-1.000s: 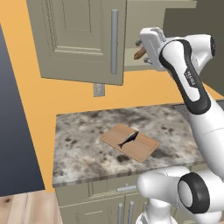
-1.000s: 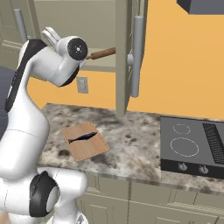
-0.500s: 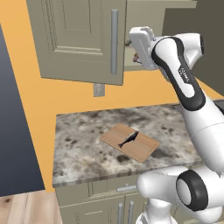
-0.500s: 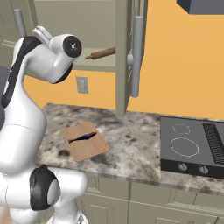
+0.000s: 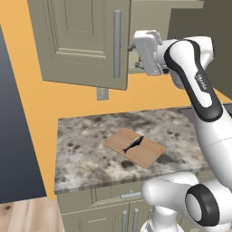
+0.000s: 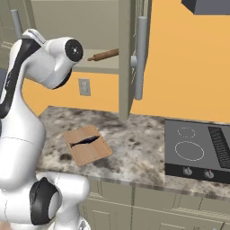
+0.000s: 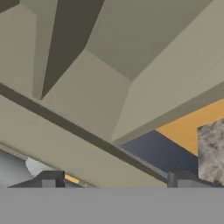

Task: Open the cabinet, retrieve the rolling pin, and place it next to the meat on the cutting board to prepare for tenderizing.

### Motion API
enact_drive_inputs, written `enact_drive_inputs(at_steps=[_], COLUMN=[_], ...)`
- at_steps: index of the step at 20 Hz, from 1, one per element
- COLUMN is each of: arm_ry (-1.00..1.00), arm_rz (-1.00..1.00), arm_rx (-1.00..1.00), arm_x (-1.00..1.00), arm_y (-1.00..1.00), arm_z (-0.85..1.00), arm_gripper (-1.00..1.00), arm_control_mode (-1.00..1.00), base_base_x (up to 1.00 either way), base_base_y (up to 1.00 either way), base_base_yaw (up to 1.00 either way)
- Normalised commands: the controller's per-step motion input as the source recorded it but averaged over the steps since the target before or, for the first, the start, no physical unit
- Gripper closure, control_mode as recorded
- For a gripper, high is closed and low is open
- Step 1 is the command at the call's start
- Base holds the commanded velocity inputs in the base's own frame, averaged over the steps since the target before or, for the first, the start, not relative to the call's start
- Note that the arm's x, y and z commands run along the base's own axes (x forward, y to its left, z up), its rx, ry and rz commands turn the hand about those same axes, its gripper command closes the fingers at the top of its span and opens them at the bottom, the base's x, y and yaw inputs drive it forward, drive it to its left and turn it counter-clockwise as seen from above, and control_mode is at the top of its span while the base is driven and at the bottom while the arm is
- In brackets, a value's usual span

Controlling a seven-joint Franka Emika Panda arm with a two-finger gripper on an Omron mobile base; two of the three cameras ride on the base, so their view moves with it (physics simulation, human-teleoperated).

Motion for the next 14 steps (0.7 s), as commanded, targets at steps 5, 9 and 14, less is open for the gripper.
enact_drive_inputs(at_steps=[5,9,14], arm_ry=[-0.09,-0.12,-0.1], arm_rz=[0.18,0.14,-0.01], arm_rx=[0.0,0.0,0.0], arm_x=[-0.54,-0.47,-0.42], arm_y=[0.61,0.41,-0.22], arm_z=[-0.26,-0.16,0.0], arm_gripper=[-1.0,-1.0,-1.0], arm_control_mode=[-1.0,-1.0,-1.0], base_base_x=[0.0,0.0,0.0], base_base_y=[0.0,0.0,0.0], base_base_yaw=[0.0,0.0,0.0])
